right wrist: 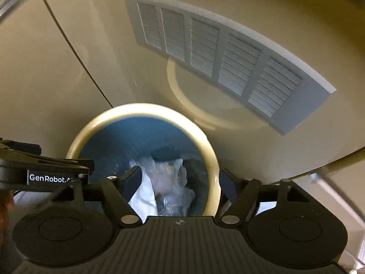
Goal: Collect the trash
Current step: 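Open both tools to drop the tissue and bag into the bin, then raise both tools back toward the grey mat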
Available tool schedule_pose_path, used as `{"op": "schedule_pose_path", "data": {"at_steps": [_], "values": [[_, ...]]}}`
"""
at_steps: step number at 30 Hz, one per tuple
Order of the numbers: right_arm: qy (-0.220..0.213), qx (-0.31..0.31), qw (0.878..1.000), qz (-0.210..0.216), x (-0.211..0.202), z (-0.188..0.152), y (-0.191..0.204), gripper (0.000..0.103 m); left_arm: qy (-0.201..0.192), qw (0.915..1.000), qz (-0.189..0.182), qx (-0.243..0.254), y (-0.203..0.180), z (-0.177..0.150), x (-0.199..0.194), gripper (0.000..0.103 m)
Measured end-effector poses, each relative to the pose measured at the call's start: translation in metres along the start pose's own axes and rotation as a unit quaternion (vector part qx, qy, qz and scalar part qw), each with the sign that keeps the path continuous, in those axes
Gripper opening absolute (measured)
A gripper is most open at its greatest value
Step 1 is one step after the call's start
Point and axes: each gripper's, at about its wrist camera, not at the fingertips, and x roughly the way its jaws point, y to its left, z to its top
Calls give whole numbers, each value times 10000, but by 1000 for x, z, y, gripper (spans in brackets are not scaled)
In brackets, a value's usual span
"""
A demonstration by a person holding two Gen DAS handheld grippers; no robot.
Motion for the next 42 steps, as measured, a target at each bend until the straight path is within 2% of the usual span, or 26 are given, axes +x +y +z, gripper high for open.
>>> {"op": "schedule_pose_path", "data": {"at_steps": [4,10,17,22,37,42], "values": [[-342,-118,9992,195,-42,-1,-1,86,-179,9997,-68,169,2,-6,-33,103],[-1058,-455,9930,256,-102,-13,6,92,-574,9980,106,222,11,-25,-83,103],[-1478,-664,9862,337,-139,-30,12,92,-1092,9931,337,258,16,-47,-122,103],[-1671,-853,9817,317,-149,-34,14,92,-1335,9896,438,317,13,-50,-141,103],[-1780,-821,9799,361,-153,-40,16,93,-1374,9887,448,394,10,-54,-137,103],[-1821,-847,9789,382,-155,-41,15,93,-1499,9868,480,384,13,-54,-142,103]]}}
